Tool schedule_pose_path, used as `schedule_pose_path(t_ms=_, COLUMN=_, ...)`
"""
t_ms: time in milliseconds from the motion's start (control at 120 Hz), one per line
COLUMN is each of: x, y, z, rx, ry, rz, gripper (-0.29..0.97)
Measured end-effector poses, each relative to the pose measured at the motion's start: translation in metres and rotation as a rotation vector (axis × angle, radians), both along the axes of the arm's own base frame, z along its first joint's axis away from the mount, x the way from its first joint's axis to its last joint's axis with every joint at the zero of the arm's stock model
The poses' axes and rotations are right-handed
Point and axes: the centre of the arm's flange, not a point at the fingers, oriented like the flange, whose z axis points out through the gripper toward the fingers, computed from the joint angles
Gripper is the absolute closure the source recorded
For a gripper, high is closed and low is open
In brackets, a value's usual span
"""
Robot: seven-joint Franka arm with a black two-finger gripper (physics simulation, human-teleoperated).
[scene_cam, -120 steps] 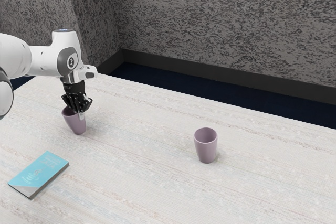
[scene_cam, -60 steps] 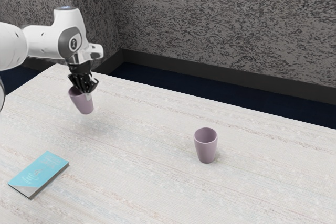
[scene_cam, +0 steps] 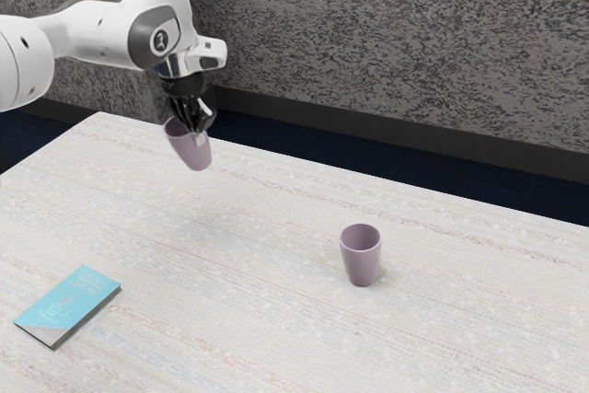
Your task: Place the left cup onto the right cup
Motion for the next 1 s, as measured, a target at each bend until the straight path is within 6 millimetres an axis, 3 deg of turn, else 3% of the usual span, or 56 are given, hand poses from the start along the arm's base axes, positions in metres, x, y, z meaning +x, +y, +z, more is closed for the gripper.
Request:
schedule_pose_path(t_ms=192, x=0.004, y=-0.057, z=0.023, rx=0.001, ry=-0.037, rz=-0.090, gripper=0.78)
schedule_pose_path(t_ms=375, x=0.005, y=-0.101, z=0.029, rx=-0.004, ry=-0.050, rz=-0.158, gripper=0.78)
schedule_pose_path(t_ms=725, x=-0.009, y=-0.196, z=0.022, rx=-0.027, ry=-0.039, rz=-0.306, gripper=0.78)
schedule_pose_path(t_ms=1000, x=-0.010, y=-0.251, z=0.008, rx=-0.045, ry=-0.030, rz=-0.391, gripper=0.78)
